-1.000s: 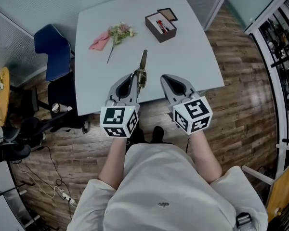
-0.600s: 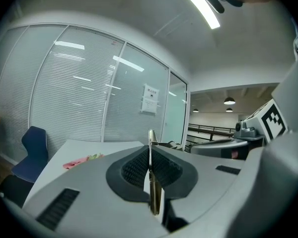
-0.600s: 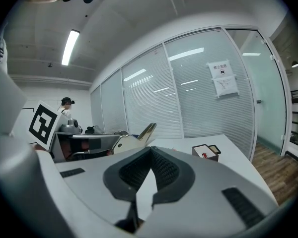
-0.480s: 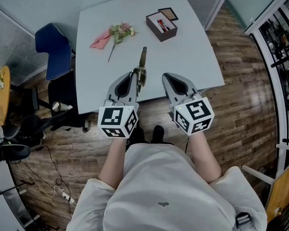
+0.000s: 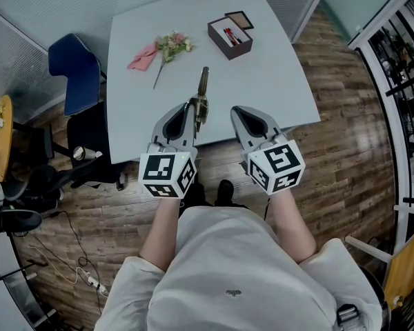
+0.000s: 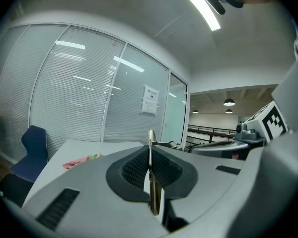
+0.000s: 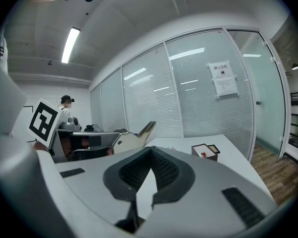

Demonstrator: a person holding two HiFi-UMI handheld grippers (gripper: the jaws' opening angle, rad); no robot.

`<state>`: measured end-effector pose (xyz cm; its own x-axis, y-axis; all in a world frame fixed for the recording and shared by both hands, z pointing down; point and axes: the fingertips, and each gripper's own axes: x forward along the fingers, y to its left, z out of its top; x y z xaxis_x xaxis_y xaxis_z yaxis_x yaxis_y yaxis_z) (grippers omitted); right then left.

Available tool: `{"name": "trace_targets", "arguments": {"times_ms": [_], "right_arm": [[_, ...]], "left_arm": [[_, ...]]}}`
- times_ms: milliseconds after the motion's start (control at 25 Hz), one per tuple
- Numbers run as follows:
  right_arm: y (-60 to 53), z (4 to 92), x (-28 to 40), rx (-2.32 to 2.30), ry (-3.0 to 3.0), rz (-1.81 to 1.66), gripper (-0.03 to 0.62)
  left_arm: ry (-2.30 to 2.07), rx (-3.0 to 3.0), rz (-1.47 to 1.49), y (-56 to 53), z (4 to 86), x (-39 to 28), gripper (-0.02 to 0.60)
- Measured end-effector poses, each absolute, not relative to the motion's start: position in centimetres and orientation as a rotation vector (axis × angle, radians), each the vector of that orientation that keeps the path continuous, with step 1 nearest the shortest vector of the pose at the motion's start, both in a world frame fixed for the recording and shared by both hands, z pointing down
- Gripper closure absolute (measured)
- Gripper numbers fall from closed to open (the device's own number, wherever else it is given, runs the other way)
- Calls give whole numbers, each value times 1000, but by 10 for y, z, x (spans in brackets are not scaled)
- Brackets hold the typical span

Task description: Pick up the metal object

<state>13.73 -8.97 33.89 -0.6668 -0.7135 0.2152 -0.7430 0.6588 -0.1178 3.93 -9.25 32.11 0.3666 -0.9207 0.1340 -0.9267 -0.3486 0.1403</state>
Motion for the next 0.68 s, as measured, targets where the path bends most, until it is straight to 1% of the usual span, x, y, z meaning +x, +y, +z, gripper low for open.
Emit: {"name": "trace_targets", "arguments": {"times_ms": [680], "right_arm": [[-88, 343, 134, 1196, -2701, 297, 589]], "left_arm": [[-1672, 2412, 29, -92, 324, 30, 560]]}}
